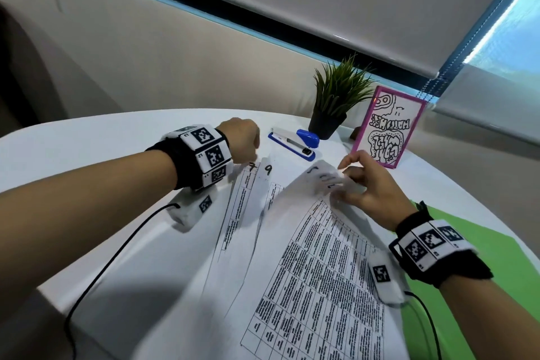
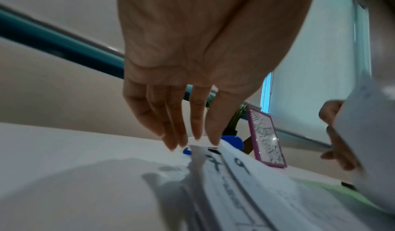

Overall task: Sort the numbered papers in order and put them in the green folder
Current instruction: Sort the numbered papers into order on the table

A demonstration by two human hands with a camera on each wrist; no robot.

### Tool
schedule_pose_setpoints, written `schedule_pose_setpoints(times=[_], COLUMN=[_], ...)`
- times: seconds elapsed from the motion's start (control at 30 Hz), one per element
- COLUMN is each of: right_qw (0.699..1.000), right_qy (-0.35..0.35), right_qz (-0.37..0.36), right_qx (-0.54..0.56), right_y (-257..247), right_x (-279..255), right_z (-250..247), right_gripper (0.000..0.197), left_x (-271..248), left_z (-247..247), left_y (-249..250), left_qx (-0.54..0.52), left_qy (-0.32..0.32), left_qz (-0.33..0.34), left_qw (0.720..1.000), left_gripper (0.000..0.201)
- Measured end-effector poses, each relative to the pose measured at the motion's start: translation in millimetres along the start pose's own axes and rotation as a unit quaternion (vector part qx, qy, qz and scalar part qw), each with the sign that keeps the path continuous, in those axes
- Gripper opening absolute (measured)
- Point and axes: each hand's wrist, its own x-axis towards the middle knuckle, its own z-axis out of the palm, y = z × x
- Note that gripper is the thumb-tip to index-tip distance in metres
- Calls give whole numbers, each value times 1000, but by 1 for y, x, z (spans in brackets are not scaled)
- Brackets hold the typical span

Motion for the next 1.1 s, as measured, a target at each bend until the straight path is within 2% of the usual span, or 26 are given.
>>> schedule_pose_setpoints(times=[0.07,0.17,0.33,0.43,0.53,0.63,0.73,0.87,1.0,1.1], right_qw=[1000,999,998,993,988,988,990,993,988,986], right_qy=[0,-17,-19,-43,-78,-85,-63,-61,-92,-97], right_qz=[-12,-9,-14,-8,21,24,6,18,45,42], right_qx=[-1,-28,-52,-106,-130,-130,-129,-102,-115,-125], right_y=[-2,-4,-1,1,0,-2,-1,-1,-8,-10], right_x=[-2,-1,4,13,26,32,30,24,19,18], right_z=[0,1,5,6,5,5,5,-1,-13,-15], right_gripper=[49,28,19,17,17,26,31,22,17,22], left_x=[0,-4,-10,-13,-14,-13,-11,-11,-11,-16], left_z=[-1,-2,-5,-7,-8,-6,-3,1,3,-1], left_y=[-6,-8,-5,2,7,5,-1,-6,-6,-5], left_qx=[8,-6,58,85,87,104,89,30,-13,-33], left_qy=[-19,-27,48,63,73,70,61,35,28,-5], left_qz=[-9,7,83,138,162,149,107,55,47,48], left_qw=[1000,1000,994,985,980,981,988,997,998,998], left_gripper=[15,7,14,15,12,18,23,27,25,27])
